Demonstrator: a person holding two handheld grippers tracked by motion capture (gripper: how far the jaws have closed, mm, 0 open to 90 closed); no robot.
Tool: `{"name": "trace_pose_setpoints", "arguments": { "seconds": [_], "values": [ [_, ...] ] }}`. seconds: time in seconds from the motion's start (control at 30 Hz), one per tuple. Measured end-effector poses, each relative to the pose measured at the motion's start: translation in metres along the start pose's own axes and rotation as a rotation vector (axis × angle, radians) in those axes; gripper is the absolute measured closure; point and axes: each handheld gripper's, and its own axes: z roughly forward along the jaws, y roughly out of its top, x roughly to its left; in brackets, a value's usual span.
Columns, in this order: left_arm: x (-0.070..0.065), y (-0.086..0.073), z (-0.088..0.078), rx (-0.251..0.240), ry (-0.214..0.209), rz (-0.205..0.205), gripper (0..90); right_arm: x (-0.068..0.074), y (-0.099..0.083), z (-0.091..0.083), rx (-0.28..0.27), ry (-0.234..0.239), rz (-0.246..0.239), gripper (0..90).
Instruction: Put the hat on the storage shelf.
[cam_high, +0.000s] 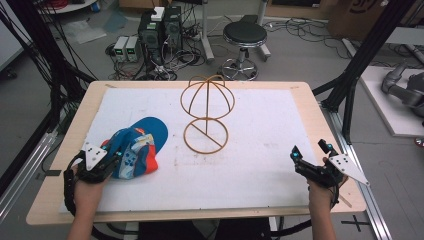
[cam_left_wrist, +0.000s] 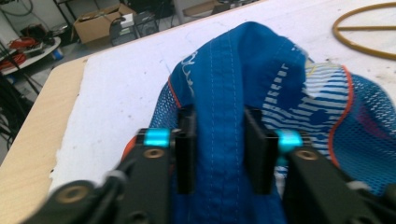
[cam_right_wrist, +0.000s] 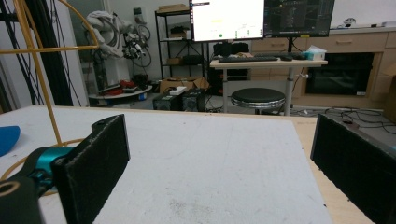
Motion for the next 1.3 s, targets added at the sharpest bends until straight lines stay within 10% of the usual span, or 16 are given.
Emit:
{"name": "trace_pose_setpoints", "arguments": {
  "seconds": [0.27,1.3],
  "values": [
    [-0.003,0.005,-0.004,-0.035,-0.023,0.005,85.8,0.0,0.0,0.001,-0.002,0.003,-0.001,4.2],
    [0.005,0.045,-0.032,-0.319,-0.083,-0.209,88.0,-0.001,-0.001,0.001,-0.002,-0.001,0.004,4.3]
  ]
}}
